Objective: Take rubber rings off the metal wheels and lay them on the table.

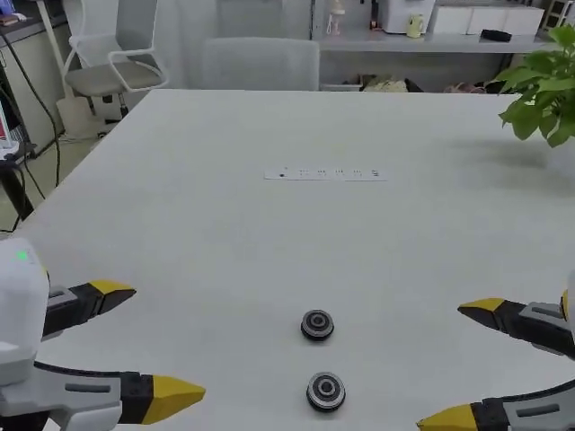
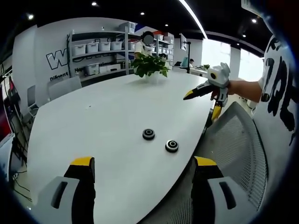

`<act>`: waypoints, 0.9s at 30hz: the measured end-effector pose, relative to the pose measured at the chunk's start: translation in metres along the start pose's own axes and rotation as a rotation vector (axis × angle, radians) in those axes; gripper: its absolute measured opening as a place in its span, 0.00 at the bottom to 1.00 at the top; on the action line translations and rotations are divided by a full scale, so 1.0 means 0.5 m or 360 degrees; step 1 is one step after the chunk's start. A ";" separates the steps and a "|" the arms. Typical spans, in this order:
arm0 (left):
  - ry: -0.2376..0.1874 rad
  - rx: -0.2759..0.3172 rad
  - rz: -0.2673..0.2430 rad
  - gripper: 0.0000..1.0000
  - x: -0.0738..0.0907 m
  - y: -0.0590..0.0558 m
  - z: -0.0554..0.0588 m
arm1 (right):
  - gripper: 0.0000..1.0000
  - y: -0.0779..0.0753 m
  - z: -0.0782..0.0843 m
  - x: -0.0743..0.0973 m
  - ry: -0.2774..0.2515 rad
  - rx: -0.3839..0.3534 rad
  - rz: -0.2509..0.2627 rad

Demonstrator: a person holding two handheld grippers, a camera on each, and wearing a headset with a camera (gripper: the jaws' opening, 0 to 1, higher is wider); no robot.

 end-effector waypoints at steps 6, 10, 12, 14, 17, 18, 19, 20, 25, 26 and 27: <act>0.0003 0.0000 0.0014 0.84 -0.003 0.007 0.002 | 0.91 -0.002 -0.010 -0.008 -0.0001 0.0006 -0.0006; -0.0006 0.0002 0.0016 0.84 -0.008 0.015 -0.003 | 0.91 -0.003 -0.010 -0.008 0.0000 0.0006 -0.0005; -0.0019 0.0003 0.0018 0.84 -0.011 0.017 -0.008 | 0.91 -0.003 -0.011 -0.009 -0.0001 0.0004 0.0001; -0.0025 -0.0002 0.0025 0.84 -0.014 0.017 -0.011 | 0.91 -0.003 -0.014 -0.008 -0.0011 0.0002 0.0010; -0.0026 -0.0020 0.0033 0.83 -0.018 0.017 -0.015 | 0.91 -0.004 -0.017 -0.007 -0.0022 0.0004 0.0015; -0.0027 -0.0026 0.0038 0.83 -0.019 0.017 -0.016 | 0.91 -0.004 -0.018 -0.006 -0.0028 0.0006 0.0019; -0.0029 -0.0032 0.0044 0.83 -0.020 0.016 -0.018 | 0.91 -0.004 -0.019 -0.006 -0.0033 0.0008 0.0023; -0.0029 -0.0037 0.0046 0.83 -0.022 0.016 -0.019 | 0.91 -0.004 -0.020 -0.005 -0.0038 0.0007 0.0027; -0.0026 -0.0055 0.0064 0.83 -0.027 0.014 -0.020 | 0.91 -0.003 -0.016 -0.006 -0.0038 0.0011 0.0038; -0.0025 -0.0057 0.0067 0.83 -0.027 0.013 -0.020 | 0.91 -0.002 -0.016 -0.006 -0.0038 0.0012 0.0040; -0.0023 -0.0060 0.0071 0.83 -0.028 0.012 -0.019 | 0.91 -0.001 -0.016 -0.006 -0.0039 0.0013 0.0041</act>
Point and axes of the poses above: the centre of the closed fingertips' face, and the gripper's own axes: x roughly backward along the fingers, y roughly to its left, z roughly out of its underside, the point moved 9 cm from there along x, roughly backward along the fingers, and after that the axes turned 12 degrees about -z, right-handed, at the moved point
